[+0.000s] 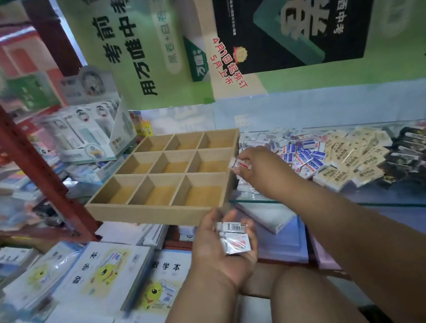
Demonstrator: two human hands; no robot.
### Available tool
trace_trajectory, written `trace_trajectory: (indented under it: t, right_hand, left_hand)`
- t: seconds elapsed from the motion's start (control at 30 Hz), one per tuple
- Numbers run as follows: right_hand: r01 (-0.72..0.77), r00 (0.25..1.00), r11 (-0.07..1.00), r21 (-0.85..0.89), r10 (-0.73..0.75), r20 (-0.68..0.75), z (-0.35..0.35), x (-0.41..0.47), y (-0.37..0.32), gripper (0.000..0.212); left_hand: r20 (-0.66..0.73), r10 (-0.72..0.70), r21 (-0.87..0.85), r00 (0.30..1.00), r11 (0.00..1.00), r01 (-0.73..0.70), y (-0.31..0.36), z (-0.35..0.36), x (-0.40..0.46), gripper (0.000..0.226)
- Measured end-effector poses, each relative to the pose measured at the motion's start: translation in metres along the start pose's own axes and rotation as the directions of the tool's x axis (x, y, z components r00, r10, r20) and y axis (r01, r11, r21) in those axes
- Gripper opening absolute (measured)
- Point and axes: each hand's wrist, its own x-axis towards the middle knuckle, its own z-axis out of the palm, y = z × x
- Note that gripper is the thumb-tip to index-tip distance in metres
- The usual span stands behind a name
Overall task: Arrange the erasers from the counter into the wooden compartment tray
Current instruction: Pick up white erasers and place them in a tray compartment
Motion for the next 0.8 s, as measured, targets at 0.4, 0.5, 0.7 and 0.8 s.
trace_trajectory:
  t: [0.4, 0.5, 0.7, 0.8]
  right_hand:
    - [0.101, 0.994, 0.991, 0.086, -0.098, -0.039, 0.066, -0.028, -0.076, 0.03]
    - [0.104, 0.995, 0.987, 0.125, -0.103, -0.011, 0.062, -0.026, -0.071, 0.03]
    - [0.154, 0.988, 0.973, 0.171, -0.153, -0.019, 0.049, -0.02, -0.069, 0.029]
    - [0.186, 0.981, 0.942, 0.28, -0.163, -0.101, 0.043, 0.018, -0.075, 0.024]
  left_hand:
    - [-0.125, 0.294, -0.128, 0.947, 0.942, -0.31, 0.088, -0.034, -0.045, 0.029]
    - [-0.119, 0.325, -0.135, 0.938, 0.931, -0.34, 0.106, -0.033, -0.053, 0.03]
    - [-0.003, 0.342, -0.074, 0.94, 0.937, -0.341, 0.145, -0.013, -0.063, 0.036]
    - [0.052, 0.318, -0.029, 0.947, 0.948, -0.317, 0.169, 0.002, -0.054, 0.031]
